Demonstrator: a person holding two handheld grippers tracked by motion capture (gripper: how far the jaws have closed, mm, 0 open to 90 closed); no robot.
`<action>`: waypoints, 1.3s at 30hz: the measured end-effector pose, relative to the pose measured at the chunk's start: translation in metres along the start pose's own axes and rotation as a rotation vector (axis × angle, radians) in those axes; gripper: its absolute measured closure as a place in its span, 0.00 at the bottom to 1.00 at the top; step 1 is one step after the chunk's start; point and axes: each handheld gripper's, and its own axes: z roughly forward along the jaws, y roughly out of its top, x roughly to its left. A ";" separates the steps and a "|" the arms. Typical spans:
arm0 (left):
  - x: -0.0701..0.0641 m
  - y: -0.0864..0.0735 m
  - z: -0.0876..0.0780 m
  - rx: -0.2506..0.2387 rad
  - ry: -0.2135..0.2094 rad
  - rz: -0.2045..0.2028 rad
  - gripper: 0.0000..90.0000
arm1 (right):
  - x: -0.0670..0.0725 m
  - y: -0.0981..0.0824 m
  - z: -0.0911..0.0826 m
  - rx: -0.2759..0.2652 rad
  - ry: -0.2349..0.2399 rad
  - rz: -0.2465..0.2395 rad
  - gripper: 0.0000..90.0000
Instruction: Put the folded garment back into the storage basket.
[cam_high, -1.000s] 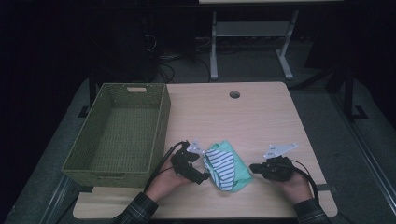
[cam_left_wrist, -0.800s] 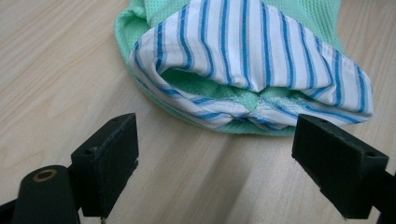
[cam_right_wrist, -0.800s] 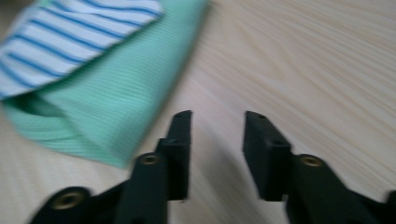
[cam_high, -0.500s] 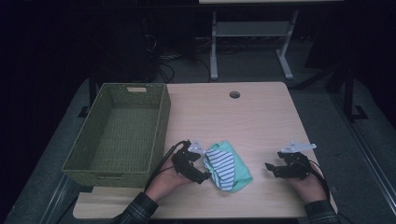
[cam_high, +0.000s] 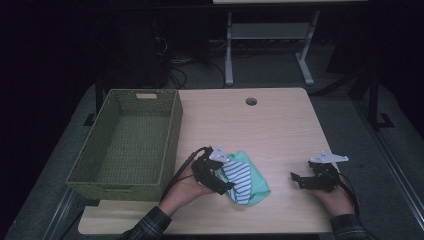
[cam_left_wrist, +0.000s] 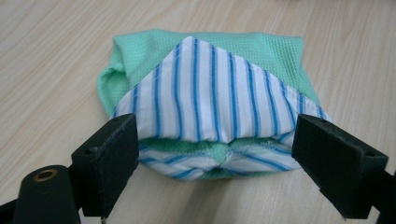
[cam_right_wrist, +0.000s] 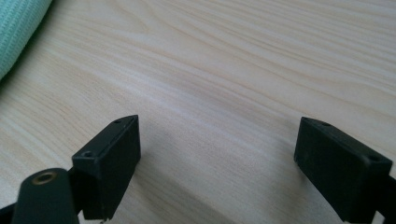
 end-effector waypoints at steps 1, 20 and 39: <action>-0.001 0.001 0.002 0.005 0.000 0.008 0.16 | 0.000 0.000 0.000 0.000 0.000 0.001 0.16; -0.003 -0.007 0.038 0.122 -0.039 0.062 0.15 | 0.000 0.000 0.000 0.000 -0.003 0.004 0.16; 0.000 -0.009 0.039 0.168 -0.047 0.053 0.39 | 0.000 0.000 0.000 -0.001 -0.004 0.005 0.16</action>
